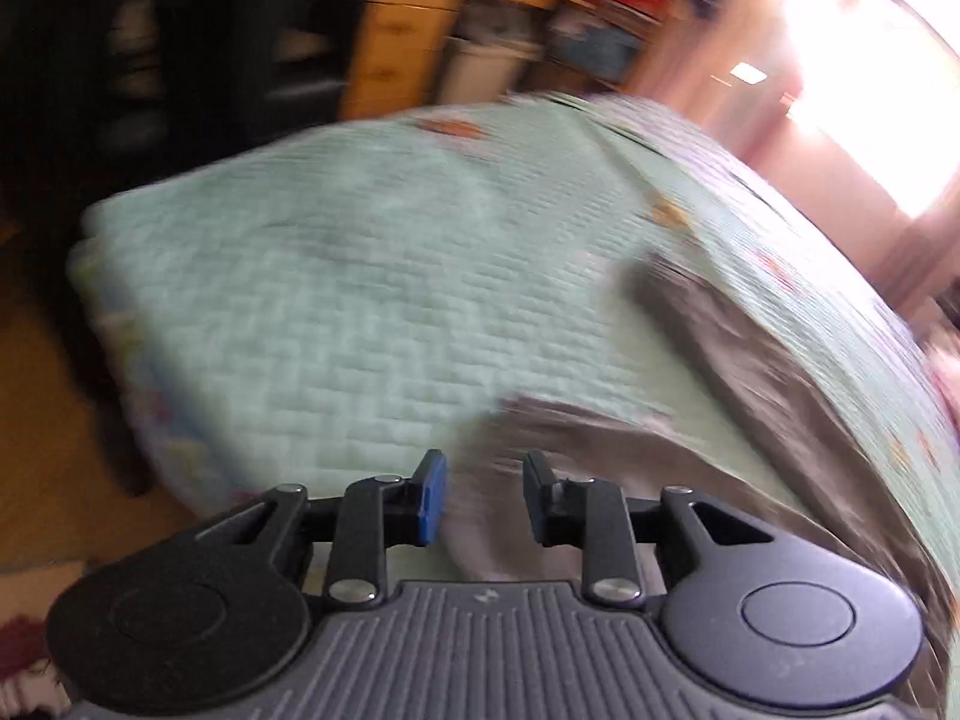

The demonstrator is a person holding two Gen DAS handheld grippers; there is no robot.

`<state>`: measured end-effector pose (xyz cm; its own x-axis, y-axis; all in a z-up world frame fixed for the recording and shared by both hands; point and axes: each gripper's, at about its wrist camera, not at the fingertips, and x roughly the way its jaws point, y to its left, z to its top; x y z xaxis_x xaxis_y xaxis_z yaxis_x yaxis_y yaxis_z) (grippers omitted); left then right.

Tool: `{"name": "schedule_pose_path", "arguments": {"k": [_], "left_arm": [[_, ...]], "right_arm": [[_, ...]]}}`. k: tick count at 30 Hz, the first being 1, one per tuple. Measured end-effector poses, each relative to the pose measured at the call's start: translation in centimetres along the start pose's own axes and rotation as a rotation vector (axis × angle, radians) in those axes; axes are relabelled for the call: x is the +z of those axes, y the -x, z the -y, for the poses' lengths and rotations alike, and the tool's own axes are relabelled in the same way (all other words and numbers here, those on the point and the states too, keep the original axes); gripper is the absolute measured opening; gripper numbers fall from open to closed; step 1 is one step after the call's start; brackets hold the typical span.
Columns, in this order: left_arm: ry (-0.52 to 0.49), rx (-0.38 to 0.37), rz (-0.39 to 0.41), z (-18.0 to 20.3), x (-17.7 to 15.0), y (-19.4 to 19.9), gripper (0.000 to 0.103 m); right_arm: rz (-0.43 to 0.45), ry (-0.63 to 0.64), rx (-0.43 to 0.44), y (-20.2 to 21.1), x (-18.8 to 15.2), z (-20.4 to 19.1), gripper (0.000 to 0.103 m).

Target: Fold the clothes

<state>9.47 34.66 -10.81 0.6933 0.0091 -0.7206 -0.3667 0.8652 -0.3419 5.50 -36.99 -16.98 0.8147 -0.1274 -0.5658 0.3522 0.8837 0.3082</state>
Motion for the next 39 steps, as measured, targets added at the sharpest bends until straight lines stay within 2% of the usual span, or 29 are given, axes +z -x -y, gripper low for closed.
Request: {"name": "schedule_pose_path", "arguments": {"k": [3, 5, 8, 10, 11, 13, 15, 18, 22, 23, 24, 26, 27, 29, 31, 34, 37, 39], "left_arm": [[-0.065, -0.089, -0.045, 4.4, -0.8, -2.0, 0.04], [-0.113, -0.14, -0.078, 7.4, -1.7, -3.3, 0.041], [-0.204, -0.201, -0.117, 12.2, -3.4, -4.8, 0.043], [-0.262, -0.224, -0.139, 15.2, -4.5, -5.6, 0.048], [-0.291, -0.231, -0.15, 16.8, -5.0, -6.0, 0.049], [-0.341, -0.24, -0.177, 19.6, -6.1, -6.9, 0.061], [-0.391, -0.243, -0.19, 22.1, -7.1, -7.6, 0.064], [-0.453, -0.251, -0.201, 25.2, -8.4, -8.6, 0.072], [-0.484, -0.283, -0.227, 27.8, -9.9, -9.4, 0.072], [-0.484, -0.288, -0.232, 28.3, -10.2, -9.6, 0.072], [-0.487, -0.291, -0.236, 28.7, -10.5, -9.9, 0.072], [-0.501, -0.294, -0.241, 29.3, -11.1, -10.0, 0.072], [-0.507, -0.292, -0.244, 29.6, -11.3, -10.1, 0.073], [-0.507, -0.293, -0.257, 29.7, -11.8, -10.4, 0.074], [-0.503, -0.296, -0.272, 29.8, -12.3, -10.6, 0.074], [-0.504, -0.308, -0.297, 30.2, -13.1, -10.9, 0.074], [-0.517, -0.341, -0.311, 31.2, -14.1, -10.9, 0.074], [-0.525, -0.396, -0.315, 32.6, -14.8, -10.6, 0.074]], "right_arm": [[0.009, 0.0, 0.023, -3.3, 3.0, 0.6, 0.041], [-0.002, 0.002, 0.025, -6.2, 5.2, 1.1, 0.047], [-0.055, 0.036, 0.075, -10.9, 8.2, 1.8, 0.048], [-0.103, 0.052, 0.123, -13.4, 9.5, 2.1, 0.049], [-0.125, 0.063, 0.142, -14.6, 9.8, 2.0, 0.049], [-0.184, 0.087, 0.169, -16.6, 10.0, 1.8, 0.051], [-0.243, 0.113, 0.193, -18.4, 9.9, 1.4, 0.051], [-0.275, 0.183, 0.19, -19.6, 9.1, 0.0, 0.051], [-0.25, 0.251, 0.254, -18.9, 8.3, -1.1, 0.042], [-0.204, 0.272, 0.26, -17.9, 8.2, -1.6, 0.029], [-0.143, 0.313, 0.264, -16.3, 8.0, -2.1, 0.005], [-0.009, 0.484, 0.269, -12.3, 7.1, -4.2, 0.005], [0.019, 0.586, 0.273, -10.7, 5.9, -5.4, 0.005], [-0.027, 0.689, 0.327, -8.6, 3.7, -6.8, 0.004], [-0.075, 0.655, 0.352, -7.6, 2.7, -6.3, 0.005], [-0.185, 0.518, 0.387, -8.2, 2.7, -4.3, 0.004], [-0.241, 0.547, 0.37, -8.9, 0.0, -4.3, 0.004], [-0.234, 0.536, 0.368, -8.9, -1.6, -4.5, 0.004]]}}
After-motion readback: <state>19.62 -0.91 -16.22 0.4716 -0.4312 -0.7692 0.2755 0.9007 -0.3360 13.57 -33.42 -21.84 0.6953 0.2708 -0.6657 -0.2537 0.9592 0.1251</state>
